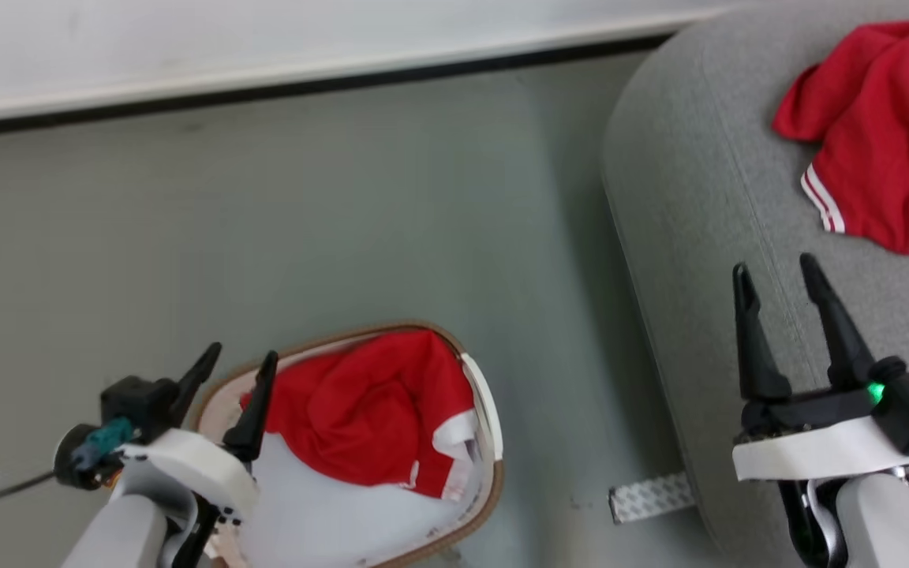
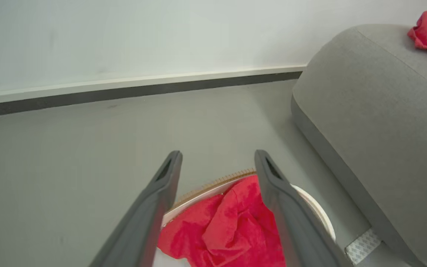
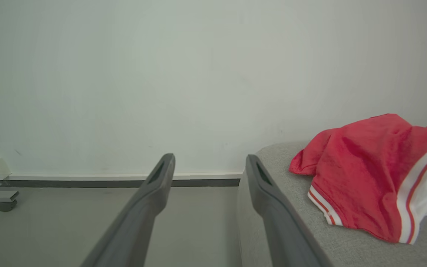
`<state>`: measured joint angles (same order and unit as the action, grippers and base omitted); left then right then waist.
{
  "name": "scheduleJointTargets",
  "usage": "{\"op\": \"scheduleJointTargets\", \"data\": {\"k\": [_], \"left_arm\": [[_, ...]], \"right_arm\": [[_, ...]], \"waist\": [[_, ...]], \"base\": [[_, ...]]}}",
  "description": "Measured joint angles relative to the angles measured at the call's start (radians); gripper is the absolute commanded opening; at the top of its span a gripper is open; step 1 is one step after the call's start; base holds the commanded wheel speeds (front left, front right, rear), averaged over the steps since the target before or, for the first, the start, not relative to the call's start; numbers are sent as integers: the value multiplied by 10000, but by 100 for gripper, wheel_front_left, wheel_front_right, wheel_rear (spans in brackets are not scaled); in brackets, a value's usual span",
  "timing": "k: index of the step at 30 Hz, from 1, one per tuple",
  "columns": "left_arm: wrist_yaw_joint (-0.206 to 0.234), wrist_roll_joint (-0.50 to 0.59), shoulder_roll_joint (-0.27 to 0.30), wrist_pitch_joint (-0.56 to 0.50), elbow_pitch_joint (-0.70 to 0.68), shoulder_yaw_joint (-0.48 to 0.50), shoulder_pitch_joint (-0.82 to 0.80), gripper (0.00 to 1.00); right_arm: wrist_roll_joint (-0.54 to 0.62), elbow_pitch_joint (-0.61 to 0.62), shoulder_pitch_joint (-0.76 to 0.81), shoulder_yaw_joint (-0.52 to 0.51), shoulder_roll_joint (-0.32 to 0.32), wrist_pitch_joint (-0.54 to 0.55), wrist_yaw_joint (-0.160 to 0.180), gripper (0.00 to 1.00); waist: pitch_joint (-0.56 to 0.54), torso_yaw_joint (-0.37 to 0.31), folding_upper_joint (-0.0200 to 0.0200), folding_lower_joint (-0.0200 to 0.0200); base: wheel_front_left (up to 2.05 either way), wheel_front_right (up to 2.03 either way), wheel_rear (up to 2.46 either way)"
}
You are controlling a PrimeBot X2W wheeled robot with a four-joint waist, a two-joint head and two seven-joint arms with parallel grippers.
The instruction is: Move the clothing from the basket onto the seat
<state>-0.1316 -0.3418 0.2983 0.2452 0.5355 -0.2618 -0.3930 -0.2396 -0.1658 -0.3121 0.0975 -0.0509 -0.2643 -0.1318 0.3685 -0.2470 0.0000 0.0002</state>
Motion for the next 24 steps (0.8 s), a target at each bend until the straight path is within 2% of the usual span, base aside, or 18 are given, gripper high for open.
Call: {"op": "scheduleJointTargets", "data": {"k": [3,9,13,17,24], "left_arm": [[0,-527,297,-261,736,-855,-593,100],[0,-1747,740,-989,1762,-2897,-1535,100],[0,-2491,1099,-1421,2203,-4010,-2229,100],[0,-3135,1310,-1774,2731,-4847,-2791,100],[0,-4031,1530,-2194,3570,-5584,-3687,100]], "right_arm": [[-188,288,-223,2,2,0,0,100],[-1354,1143,-519,-79,-2,0,0,100],[-1494,1776,-584,-12,4,0,0,100],[-1931,2351,-643,-35,2,0,0,100],[-2493,3195,-763,86,2,0,0,100]], "waist": [[513,-180,0,0],[1517,-513,0,1],[2169,-734,0,1],[2760,-965,0,1],[3689,-1372,0,0]], "base": [[0,0,0],[0,0,0],[0,0,0],[0,0,0],[0,0,0]]}}
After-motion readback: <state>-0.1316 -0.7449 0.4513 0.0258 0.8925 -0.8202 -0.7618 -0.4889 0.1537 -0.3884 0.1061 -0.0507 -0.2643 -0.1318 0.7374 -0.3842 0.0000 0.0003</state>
